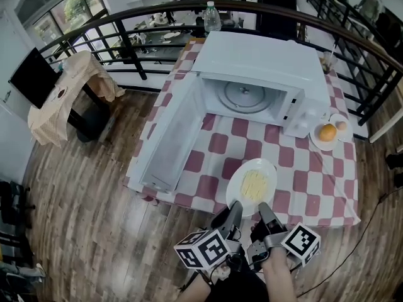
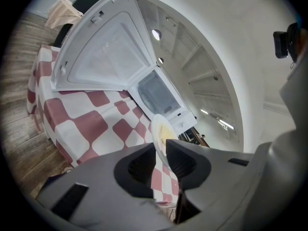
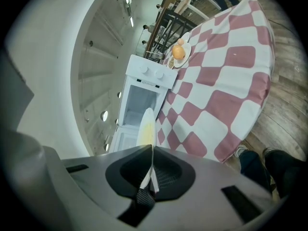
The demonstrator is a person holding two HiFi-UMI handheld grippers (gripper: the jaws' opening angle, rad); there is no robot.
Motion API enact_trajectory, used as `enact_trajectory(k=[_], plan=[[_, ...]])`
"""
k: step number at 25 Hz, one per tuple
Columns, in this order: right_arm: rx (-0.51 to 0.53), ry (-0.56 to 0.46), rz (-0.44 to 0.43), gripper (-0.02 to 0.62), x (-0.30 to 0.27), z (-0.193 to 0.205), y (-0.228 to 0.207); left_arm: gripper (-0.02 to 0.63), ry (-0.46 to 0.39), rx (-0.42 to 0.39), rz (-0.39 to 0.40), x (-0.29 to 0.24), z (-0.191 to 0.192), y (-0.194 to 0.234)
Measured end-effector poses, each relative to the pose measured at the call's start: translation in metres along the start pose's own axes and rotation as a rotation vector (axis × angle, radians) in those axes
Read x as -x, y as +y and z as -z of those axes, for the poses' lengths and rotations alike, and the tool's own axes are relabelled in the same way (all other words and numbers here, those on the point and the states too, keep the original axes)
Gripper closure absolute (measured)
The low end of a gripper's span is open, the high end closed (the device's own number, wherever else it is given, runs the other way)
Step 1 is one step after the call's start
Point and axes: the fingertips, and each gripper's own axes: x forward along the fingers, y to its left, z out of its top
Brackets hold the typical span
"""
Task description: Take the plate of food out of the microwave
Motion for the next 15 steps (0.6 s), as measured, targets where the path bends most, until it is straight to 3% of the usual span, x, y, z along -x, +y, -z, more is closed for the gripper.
enact_trajectory(k=[15], plan=[[0.004,-0.007,0.005,0.574,-0.023,-0.025,0.008,0.511,0.002,0.001,0.007,-0.031,-0.016,-0.003]])
